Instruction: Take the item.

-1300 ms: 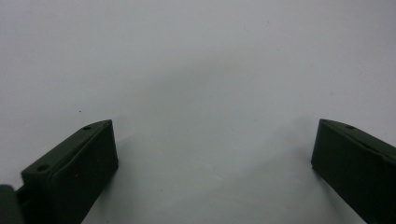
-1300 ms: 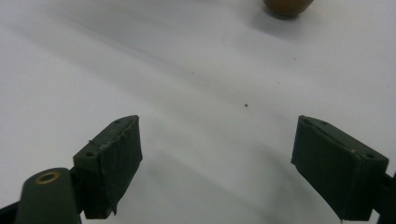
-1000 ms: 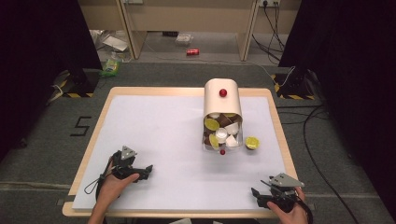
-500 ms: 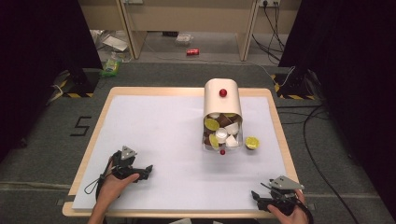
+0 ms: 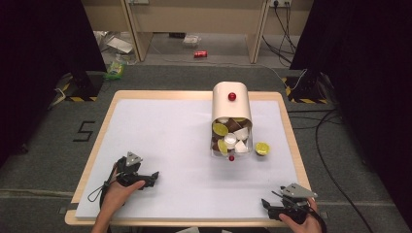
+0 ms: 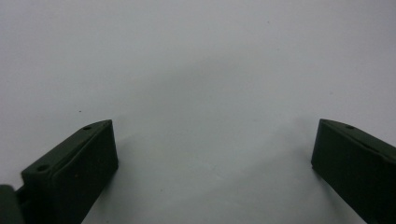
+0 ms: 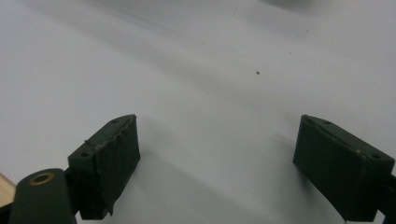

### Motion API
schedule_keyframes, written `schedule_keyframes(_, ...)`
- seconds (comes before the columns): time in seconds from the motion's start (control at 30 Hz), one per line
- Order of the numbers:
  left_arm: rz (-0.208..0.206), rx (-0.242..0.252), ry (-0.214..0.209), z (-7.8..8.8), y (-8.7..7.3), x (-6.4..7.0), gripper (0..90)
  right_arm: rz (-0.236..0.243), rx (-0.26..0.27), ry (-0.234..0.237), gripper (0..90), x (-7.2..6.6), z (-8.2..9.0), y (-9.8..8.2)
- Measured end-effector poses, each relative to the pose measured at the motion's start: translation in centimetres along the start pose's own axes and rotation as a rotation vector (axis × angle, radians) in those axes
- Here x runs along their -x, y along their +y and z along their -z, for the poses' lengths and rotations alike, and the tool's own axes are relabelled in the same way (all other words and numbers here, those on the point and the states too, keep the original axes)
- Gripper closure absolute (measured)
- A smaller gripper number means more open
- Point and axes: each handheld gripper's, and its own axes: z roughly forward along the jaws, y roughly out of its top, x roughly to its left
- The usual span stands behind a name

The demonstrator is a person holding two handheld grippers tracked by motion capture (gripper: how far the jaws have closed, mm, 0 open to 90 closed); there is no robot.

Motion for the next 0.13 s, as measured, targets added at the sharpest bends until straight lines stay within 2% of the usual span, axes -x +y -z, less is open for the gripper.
schedule_keyframes(0.13, 0.000, 0.000, 0.000, 0.00, 0.00, 0.00, 0.0, 0.001, 0.000, 0.001, 14.5, 0.01, -0.01, 0.00)
